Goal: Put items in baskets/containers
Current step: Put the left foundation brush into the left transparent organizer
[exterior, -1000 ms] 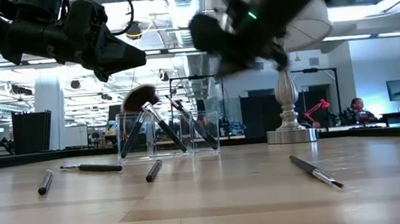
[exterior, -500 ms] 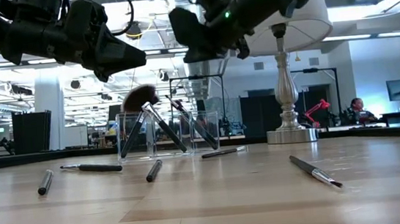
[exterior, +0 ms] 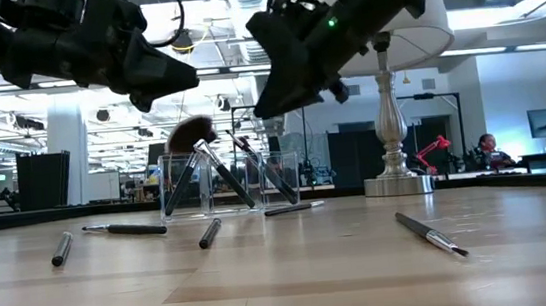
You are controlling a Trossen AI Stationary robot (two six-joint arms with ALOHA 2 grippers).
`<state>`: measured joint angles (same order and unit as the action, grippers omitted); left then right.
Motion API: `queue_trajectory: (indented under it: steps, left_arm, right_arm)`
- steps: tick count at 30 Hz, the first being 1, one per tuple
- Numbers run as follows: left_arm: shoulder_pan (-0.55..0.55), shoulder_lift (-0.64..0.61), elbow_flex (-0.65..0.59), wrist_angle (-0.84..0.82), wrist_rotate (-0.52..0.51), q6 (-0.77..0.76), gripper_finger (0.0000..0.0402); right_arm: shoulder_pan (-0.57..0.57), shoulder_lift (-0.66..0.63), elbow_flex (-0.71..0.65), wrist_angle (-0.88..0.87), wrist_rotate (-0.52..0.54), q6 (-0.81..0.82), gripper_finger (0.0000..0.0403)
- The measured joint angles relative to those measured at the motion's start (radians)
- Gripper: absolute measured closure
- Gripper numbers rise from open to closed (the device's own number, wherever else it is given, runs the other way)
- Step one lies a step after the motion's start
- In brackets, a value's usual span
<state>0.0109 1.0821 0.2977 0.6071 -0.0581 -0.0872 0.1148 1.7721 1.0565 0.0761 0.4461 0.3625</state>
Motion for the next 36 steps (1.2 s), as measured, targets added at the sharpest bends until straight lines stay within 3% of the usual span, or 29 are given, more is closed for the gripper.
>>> queue_trajectory:
  steps: [5, 8, 11, 16, 22, 36]
  left_arm:
    - [-0.021, 0.0, 0.0, 0.0, 0.2, 0.003, 0.0284]
    - [-0.073, 0.0, 0.0, -0.007, 0.33, 0.008, 0.0284]
    - [-0.153, 0.0, -0.001, -0.078, 0.383, 0.033, 0.0284]
    - [-0.279, 0.006, -0.078, -0.095, 0.318, 0.061, 0.0284]
    - [-0.299, 0.021, -0.155, -0.087, 0.05, 0.079, 0.0284]
    - [-0.135, 0.192, -0.212, -0.01, 0.171, 0.161, 0.0284]
  right_arm:
    - [0.043, 0.0, 0.0, 0.017, -0.131, 0.014, 0.0303]
    - [0.086, -0.001, 0.0, 0.013, -0.129, 0.014, 0.0285]
    - [0.124, -0.001, 0.0, 0.014, -0.106, 0.015, 0.0274]
    - [0.173, -0.001, 0.0, 0.02, -0.045, 0.015, 0.0266]
    - [0.205, 0.0, 0.0, 0.069, -0.039, 0.015, 0.027]
    - [0.204, 0.0, 0.001, 0.15, -0.038, 0.014, 0.0274]
